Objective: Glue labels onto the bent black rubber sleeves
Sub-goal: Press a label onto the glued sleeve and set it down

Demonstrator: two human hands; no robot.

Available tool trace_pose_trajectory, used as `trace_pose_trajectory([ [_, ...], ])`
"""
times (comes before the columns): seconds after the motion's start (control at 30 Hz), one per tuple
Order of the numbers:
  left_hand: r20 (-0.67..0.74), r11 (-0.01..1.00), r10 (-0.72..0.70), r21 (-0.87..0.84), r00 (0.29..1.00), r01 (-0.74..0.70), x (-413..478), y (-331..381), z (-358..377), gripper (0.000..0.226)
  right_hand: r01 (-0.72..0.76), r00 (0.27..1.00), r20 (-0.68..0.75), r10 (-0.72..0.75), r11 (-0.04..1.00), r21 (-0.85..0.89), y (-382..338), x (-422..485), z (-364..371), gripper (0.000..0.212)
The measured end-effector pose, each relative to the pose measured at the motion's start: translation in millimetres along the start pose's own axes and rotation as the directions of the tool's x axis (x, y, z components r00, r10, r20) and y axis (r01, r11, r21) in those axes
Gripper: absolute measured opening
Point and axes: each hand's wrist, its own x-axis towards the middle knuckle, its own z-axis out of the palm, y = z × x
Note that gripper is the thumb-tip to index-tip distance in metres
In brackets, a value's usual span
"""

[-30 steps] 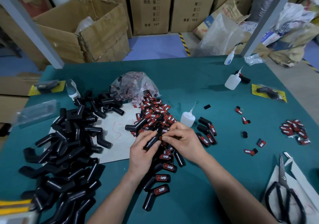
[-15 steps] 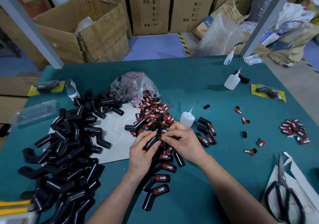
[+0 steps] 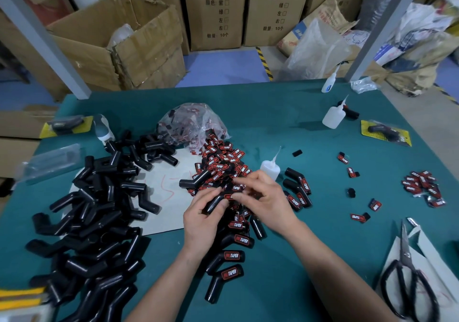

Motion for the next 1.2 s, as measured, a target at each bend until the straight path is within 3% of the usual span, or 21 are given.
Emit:
trace_pose_trajectory([
  [0.1, -0.049, 0.994, -0.086, -0.071, 0.995, 0.082, 3.0, 0.6, -2.4, 0.034, -0.206, 0.969, -0.113, 0.218, 0.972, 0.110, 2.1, 4.9, -4.7, 0.006],
  [0.23, -0.084, 0.990, -0.114, -0.092, 0.990, 0.106, 5.2, 0.7, -3.5, 0.031, -0.241, 0.970, 0.011, 0.242, 0.959, 0.146, 2.9, -3.0, 8.1, 0.010],
  [0.4, -0.087, 0.993, -0.096, -0.072, 0.992, 0.089, 6.1, -0.7, -4.9, 0.032, -0.392, 0.917, 0.076, 0.393, 0.842, 0.370, 5.3, -4.1, 18.1, 0.027],
  [0.57, -0.072, 0.994, -0.079, -0.078, 0.994, 0.074, 3.5, -0.5, -2.7, 0.038, -0.373, 0.926, 0.095, 0.366, 0.842, 0.391, 7.5, -7.2, 23.9, 0.017],
  [0.73, -0.080, 0.994, -0.074, -0.089, 0.994, 0.067, 1.7, 1.7, 0.7, 0.035, -0.377, 0.915, 0.085, 0.395, 0.756, 0.536, 10.9, -10.2, 32.4, 0.010],
  [1.0, -0.077, 0.997, -0.036, -0.067, 0.996, 0.031, -0.5, 7.2, 2.2, 0.040, -0.418, 0.903, 0.130, 0.408, 0.773, 0.476, 15.3, -11.5, 38.3, 0.042],
  [1.2, -0.056, 0.994, -0.004, -0.112, 0.998, -0.003, -2.4, 3.9, 0.8, 0.041, -0.378, 0.923, 0.120, 0.366, 0.800, 0.466, 11.8, -13.6, 36.5, 0.030],
])
